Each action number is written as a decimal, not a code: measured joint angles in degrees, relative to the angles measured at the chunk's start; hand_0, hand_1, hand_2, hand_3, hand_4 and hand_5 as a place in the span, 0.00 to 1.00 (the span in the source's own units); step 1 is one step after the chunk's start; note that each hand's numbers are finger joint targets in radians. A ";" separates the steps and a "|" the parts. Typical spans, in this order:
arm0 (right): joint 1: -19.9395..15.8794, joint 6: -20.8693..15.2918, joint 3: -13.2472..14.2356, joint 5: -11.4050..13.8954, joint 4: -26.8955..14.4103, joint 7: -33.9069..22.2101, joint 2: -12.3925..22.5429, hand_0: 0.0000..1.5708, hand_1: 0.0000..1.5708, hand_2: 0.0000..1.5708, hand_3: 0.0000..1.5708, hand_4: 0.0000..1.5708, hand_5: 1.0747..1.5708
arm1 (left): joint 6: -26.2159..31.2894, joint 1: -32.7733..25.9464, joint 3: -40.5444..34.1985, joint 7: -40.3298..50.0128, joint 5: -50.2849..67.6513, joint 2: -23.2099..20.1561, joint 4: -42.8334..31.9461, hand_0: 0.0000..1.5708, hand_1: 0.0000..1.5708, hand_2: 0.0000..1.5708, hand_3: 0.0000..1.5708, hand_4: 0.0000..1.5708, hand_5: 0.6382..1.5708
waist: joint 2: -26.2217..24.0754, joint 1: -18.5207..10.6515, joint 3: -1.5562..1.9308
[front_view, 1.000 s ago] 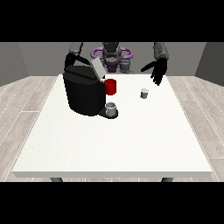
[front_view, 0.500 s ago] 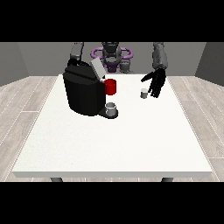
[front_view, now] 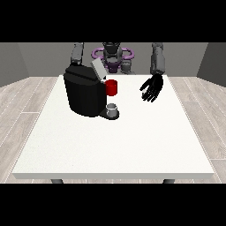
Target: Insert the coffee pod into the coffee machine and close the lid
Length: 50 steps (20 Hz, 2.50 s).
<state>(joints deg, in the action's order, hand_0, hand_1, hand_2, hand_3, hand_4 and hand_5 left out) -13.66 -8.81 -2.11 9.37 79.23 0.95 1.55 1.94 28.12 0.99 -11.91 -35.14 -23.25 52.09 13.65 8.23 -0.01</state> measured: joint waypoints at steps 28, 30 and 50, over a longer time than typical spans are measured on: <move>-1.02 -3.40 1.20 2.09 -9.19 -0.70 0.09 0.00 0.00 0.00 0.00 0.00 1.00 | 4.05 9.22 2.57 -4.90 -11.72 2.10 -11.66 0.92 0.92 0.91 0.86 0.34 1.00 | -5.44 -1.50 0.01; -0.95 -3.33 1.85 2.08 -10.58 -0.37 0.58 0.00 0.00 0.00 0.00 0.00 1.00 | 6.45 10.11 2.20 -4.53 -11.04 2.56 -11.17 0.90 0.90 0.89 0.84 0.33 1.00 | -6.46 -1.99 0.00; -2.83 -1.04 2.66 0.50 -11.34 1.43 0.74 0.00 0.00 0.00 0.00 0.00 1.00 | 22.37 25.77 -2.91 5.83 -7.41 4.52 -6.50 0.78 0.78 0.81 0.82 0.32 1.00 | -10.23 1.50 0.02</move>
<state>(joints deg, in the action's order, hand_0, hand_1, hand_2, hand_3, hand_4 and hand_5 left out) -16.49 -9.85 0.55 9.86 67.90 2.38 2.29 24.32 53.90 -1.92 -6.08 -42.56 -18.73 45.59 3.42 9.73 0.01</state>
